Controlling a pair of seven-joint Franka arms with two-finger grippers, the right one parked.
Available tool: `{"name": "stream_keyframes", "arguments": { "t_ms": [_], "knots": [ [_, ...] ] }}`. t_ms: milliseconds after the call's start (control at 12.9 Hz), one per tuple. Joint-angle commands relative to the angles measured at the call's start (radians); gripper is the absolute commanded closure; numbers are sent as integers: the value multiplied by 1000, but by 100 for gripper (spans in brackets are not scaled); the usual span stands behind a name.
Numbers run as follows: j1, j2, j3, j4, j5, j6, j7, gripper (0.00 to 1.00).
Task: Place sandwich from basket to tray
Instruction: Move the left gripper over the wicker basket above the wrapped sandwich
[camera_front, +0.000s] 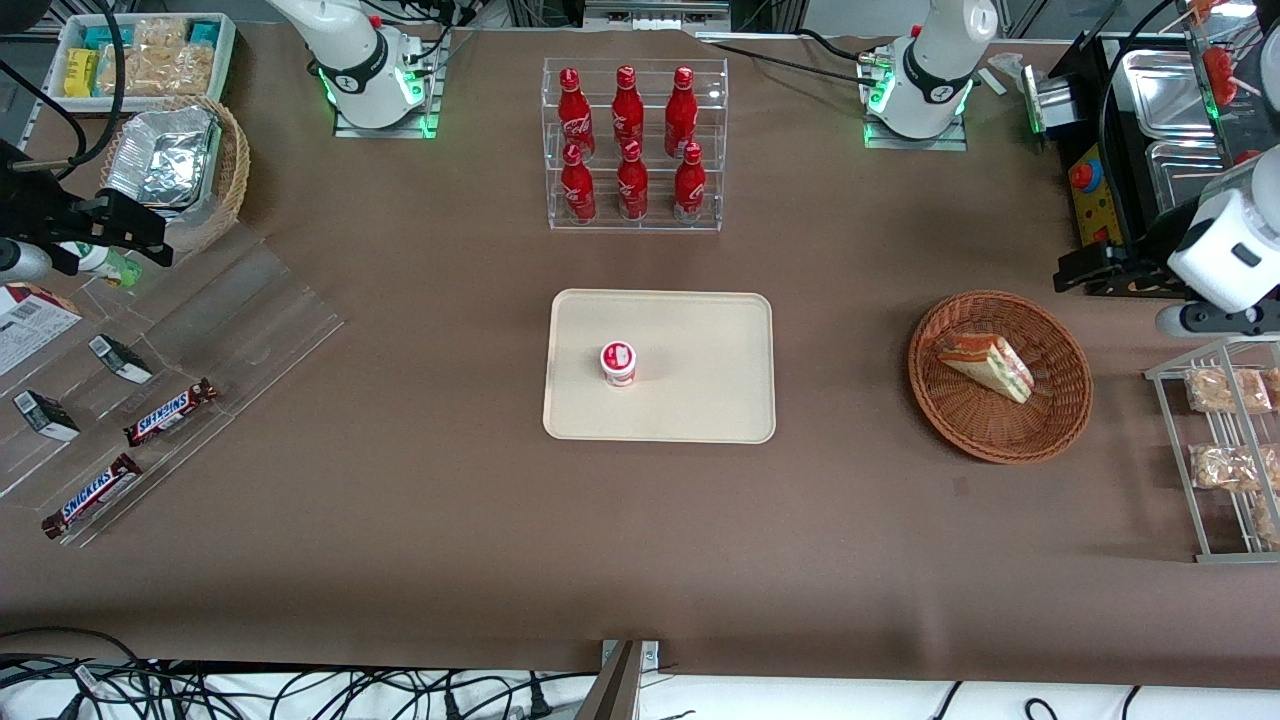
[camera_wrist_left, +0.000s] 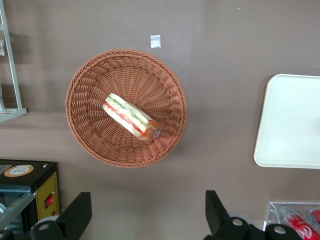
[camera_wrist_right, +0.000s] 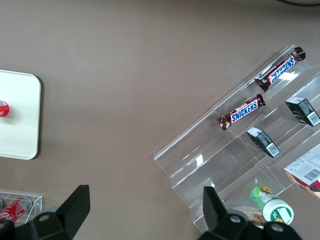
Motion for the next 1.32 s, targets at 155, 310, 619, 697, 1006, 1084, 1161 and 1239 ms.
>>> {"name": "stream_keyframes", "arguments": {
  "t_ms": [155,310,619,697,1006,1084,1161,1239],
  "knots": [
    [-2,-10,-3,-139,63,134,-183,0],
    [-2,-7,-3,-194,71,191,-298,0],
    [-2,-16,-3,-321,81,330,-470,0],
    [-2,-16,-4,-347,107,353,-525,0],
    [0,-17,-10,-488,147,527,-686,0],
    [0,-16,-9,-519,147,573,-715,0],
    [0,-16,-9,-548,147,617,-740,0],
    [12,-14,-9,-571,147,652,-749,0]
  ]
}}
